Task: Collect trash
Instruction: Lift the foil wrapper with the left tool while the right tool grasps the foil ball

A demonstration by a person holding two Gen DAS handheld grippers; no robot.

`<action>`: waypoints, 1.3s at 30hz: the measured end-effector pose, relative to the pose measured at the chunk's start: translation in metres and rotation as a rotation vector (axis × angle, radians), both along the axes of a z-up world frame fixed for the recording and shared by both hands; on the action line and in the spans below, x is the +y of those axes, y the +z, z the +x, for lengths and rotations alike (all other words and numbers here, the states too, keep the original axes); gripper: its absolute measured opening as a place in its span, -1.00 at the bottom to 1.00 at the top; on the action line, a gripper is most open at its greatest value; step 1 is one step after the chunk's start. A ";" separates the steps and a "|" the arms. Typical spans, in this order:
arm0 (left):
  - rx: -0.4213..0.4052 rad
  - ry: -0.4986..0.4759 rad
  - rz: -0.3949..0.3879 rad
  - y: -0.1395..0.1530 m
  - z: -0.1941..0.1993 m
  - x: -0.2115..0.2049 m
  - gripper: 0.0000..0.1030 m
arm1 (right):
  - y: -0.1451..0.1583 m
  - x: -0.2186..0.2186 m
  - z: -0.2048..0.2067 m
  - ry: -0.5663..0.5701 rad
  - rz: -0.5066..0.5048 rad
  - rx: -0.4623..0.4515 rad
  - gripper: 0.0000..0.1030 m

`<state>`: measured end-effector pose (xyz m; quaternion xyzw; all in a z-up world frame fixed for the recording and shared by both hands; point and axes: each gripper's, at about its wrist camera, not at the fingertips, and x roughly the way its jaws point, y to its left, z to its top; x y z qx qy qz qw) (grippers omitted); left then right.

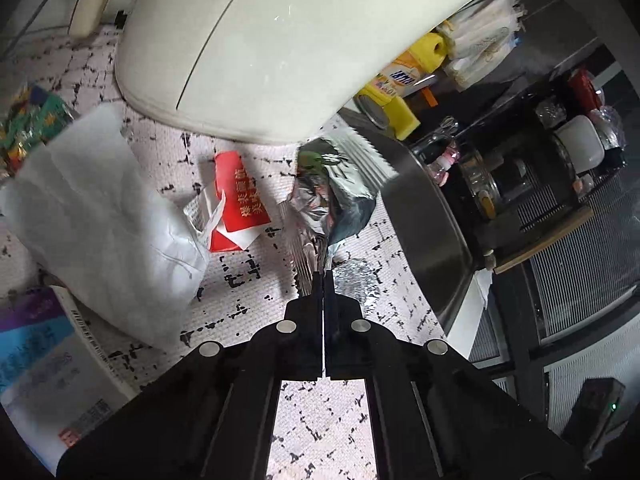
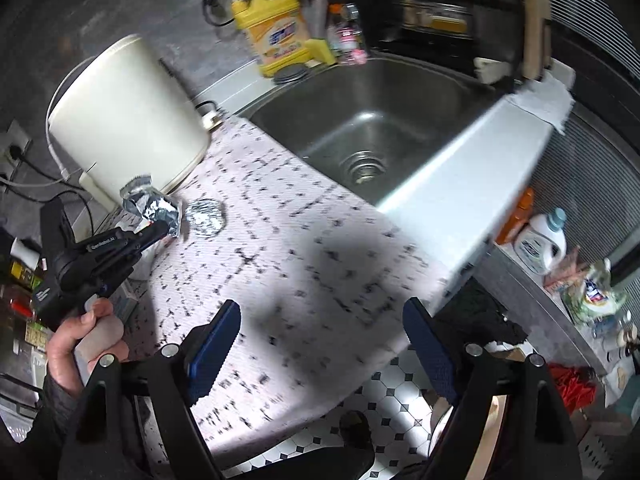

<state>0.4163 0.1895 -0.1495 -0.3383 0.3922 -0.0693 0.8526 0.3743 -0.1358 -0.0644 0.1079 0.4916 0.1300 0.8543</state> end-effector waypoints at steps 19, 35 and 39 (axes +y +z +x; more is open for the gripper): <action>-0.037 0.160 0.117 0.047 -0.079 0.072 -0.98 | -0.021 0.120 0.080 0.255 0.049 -0.023 0.29; -0.030 0.277 0.161 0.056 -0.136 0.072 -0.98 | -0.019 0.123 0.081 0.332 0.059 -0.097 -0.29; -0.046 0.258 0.159 0.059 -0.141 0.047 -0.98 | -0.011 0.094 0.061 0.318 0.076 -0.102 -0.29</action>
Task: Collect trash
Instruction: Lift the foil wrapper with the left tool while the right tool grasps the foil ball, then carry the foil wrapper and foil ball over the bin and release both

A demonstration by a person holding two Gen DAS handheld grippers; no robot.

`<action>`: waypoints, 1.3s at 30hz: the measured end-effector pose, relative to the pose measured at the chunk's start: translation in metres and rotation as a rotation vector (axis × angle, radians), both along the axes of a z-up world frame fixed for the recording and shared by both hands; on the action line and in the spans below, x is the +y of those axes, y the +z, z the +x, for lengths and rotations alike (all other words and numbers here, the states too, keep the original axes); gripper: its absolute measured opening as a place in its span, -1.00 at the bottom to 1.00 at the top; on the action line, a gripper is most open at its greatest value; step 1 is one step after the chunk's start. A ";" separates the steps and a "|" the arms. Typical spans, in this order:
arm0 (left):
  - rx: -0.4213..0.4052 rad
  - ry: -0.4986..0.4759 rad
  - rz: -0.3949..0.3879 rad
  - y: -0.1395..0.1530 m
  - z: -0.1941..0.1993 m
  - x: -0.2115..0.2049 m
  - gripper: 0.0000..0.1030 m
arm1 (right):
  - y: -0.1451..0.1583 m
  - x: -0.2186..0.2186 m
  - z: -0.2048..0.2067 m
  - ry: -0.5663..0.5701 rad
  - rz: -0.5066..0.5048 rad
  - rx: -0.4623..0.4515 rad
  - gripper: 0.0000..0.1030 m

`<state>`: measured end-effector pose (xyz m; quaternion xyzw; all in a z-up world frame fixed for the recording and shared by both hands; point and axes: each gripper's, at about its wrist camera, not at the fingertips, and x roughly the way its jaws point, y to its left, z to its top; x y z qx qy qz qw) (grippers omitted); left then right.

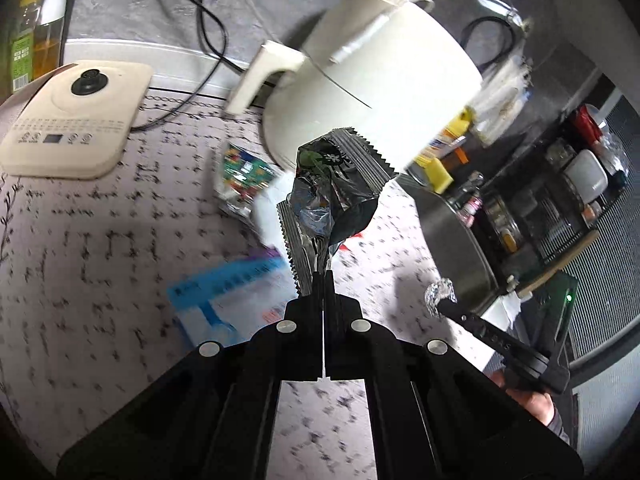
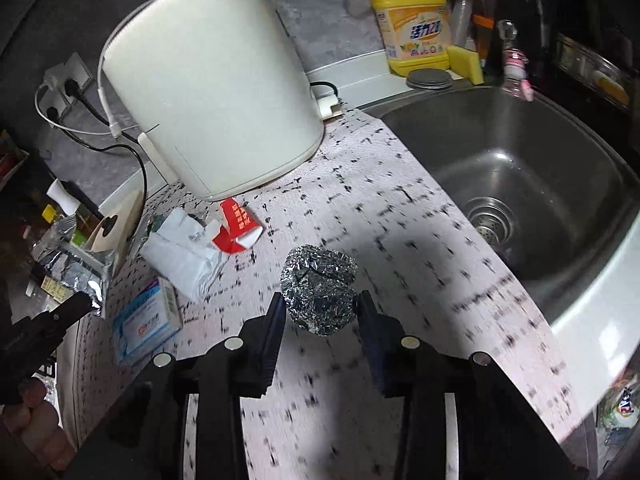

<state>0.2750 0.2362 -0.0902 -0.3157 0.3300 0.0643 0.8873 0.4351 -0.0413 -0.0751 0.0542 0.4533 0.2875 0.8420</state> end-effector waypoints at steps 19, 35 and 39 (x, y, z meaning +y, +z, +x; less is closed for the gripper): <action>0.037 -0.316 -0.034 -0.004 -0.004 -0.206 -0.98 | 0.024 -0.219 -0.118 -0.178 0.078 0.047 -0.29; 0.174 -0.488 -0.028 -0.051 -0.041 -0.354 -0.98 | -0.039 -0.363 -0.205 -0.284 0.048 0.164 -0.27; 0.217 -0.505 -0.037 -0.070 -0.054 -0.383 -0.98 | -0.065 -0.389 -0.221 -0.304 0.037 0.246 0.07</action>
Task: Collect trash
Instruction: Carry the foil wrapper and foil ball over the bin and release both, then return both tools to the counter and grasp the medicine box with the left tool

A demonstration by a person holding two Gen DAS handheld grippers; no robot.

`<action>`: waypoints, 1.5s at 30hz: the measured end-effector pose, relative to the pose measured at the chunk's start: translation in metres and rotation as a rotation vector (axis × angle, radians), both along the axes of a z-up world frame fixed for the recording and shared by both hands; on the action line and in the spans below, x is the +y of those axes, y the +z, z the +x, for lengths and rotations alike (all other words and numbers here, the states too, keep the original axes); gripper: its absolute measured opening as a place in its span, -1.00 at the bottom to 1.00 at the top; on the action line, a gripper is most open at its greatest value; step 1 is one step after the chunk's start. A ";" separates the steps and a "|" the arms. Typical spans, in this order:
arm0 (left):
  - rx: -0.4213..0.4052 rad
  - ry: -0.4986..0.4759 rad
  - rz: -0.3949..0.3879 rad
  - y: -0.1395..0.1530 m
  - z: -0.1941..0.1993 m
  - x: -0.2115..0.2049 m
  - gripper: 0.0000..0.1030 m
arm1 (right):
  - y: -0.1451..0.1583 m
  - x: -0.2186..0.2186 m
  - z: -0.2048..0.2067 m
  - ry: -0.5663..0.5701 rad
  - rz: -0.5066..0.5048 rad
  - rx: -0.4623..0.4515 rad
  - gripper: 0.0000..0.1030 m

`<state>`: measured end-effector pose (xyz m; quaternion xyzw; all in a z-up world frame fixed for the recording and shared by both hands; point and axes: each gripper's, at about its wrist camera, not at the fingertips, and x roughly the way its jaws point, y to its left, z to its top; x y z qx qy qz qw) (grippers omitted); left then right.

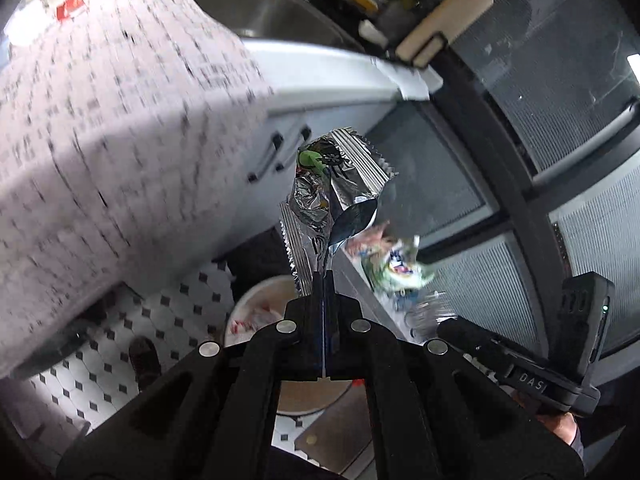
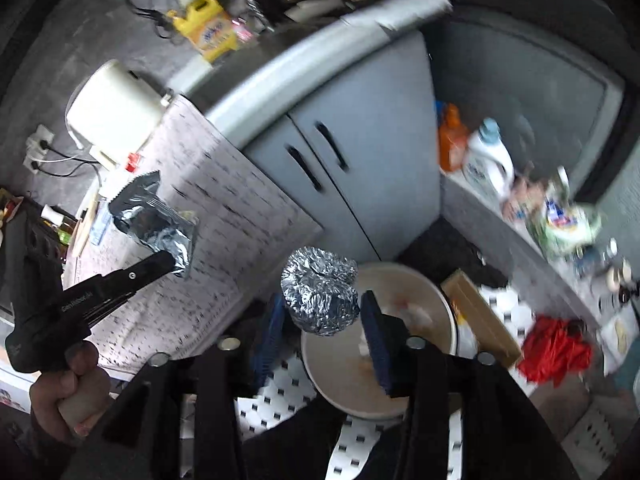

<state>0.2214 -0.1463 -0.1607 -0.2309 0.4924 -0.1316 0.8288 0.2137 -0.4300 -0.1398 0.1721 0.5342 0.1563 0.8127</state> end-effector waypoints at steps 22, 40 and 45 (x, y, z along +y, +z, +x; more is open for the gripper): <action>0.287 -0.121 0.038 -0.086 -0.022 -0.094 -0.28 | -0.025 -0.117 -0.055 -0.135 0.011 0.030 0.15; 0.162 0.060 0.106 -0.036 -0.018 -0.032 0.81 | -0.017 -0.095 -0.037 -0.081 0.042 -0.011 0.44; 0.118 0.105 0.095 -0.017 -0.016 0.002 0.81 | -0.005 -0.066 -0.022 -0.065 0.035 -0.035 0.55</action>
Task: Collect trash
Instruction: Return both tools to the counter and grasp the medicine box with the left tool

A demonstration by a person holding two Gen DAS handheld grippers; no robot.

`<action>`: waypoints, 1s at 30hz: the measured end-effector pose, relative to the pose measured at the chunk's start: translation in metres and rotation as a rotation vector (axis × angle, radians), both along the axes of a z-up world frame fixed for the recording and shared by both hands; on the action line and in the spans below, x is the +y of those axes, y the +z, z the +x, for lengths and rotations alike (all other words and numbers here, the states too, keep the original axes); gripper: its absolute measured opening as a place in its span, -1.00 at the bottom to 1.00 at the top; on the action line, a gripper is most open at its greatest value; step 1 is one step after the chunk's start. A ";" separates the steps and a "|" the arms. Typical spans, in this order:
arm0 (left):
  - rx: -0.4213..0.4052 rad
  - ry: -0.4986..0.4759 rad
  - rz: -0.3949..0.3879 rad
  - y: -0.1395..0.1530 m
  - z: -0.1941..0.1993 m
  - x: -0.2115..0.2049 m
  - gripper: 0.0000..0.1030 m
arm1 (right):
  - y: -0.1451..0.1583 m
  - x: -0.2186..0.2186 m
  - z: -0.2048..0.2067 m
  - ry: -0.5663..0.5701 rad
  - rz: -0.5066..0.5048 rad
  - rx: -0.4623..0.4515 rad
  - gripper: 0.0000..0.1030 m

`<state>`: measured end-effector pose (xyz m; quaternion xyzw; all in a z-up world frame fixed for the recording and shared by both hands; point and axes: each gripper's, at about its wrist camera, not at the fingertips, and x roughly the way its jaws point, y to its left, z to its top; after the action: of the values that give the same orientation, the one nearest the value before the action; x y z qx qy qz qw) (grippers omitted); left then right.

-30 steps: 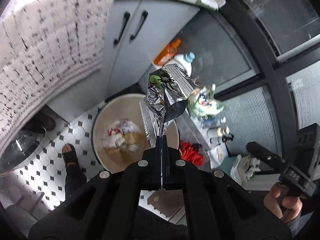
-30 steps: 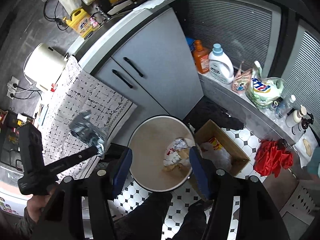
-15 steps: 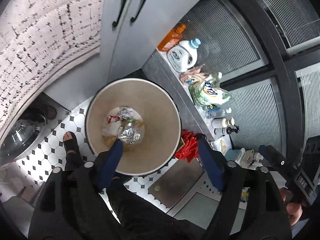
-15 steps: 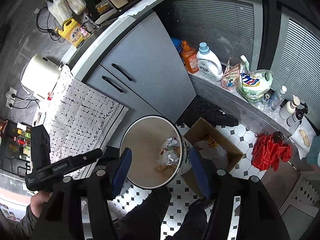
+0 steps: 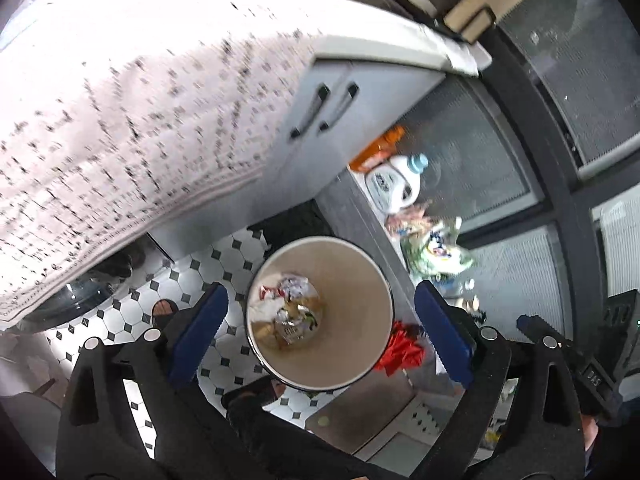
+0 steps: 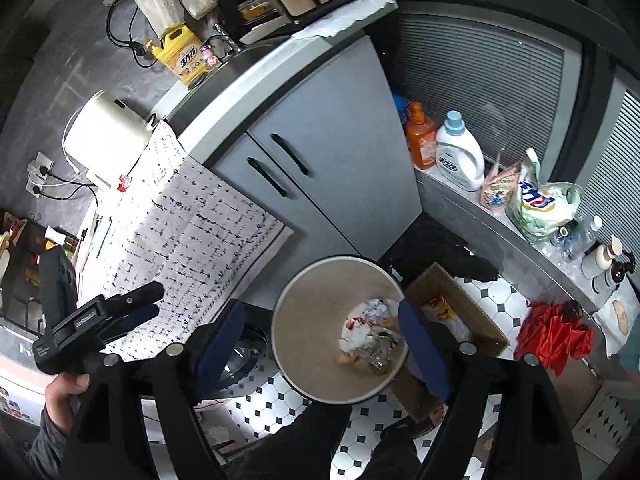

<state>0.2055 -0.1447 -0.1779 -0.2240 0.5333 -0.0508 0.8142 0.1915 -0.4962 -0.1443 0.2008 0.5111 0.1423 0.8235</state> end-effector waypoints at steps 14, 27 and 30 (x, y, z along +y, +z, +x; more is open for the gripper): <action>-0.138 0.179 0.010 0.049 0.015 0.131 0.87 | 0.056 0.120 0.066 0.103 -0.024 -0.115 0.79; -0.266 0.304 0.080 0.081 0.037 0.263 0.87 | 0.092 0.230 0.114 0.186 -0.036 -0.160 0.79; -0.283 0.311 0.092 0.083 0.044 0.285 0.87 | 0.095 0.254 0.125 0.198 -0.041 -0.168 0.79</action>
<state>0.2494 0.1399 -0.0947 -0.2566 0.3743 0.0689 0.8884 0.3169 -0.2422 -0.0489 0.1200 0.4605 0.2286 0.8493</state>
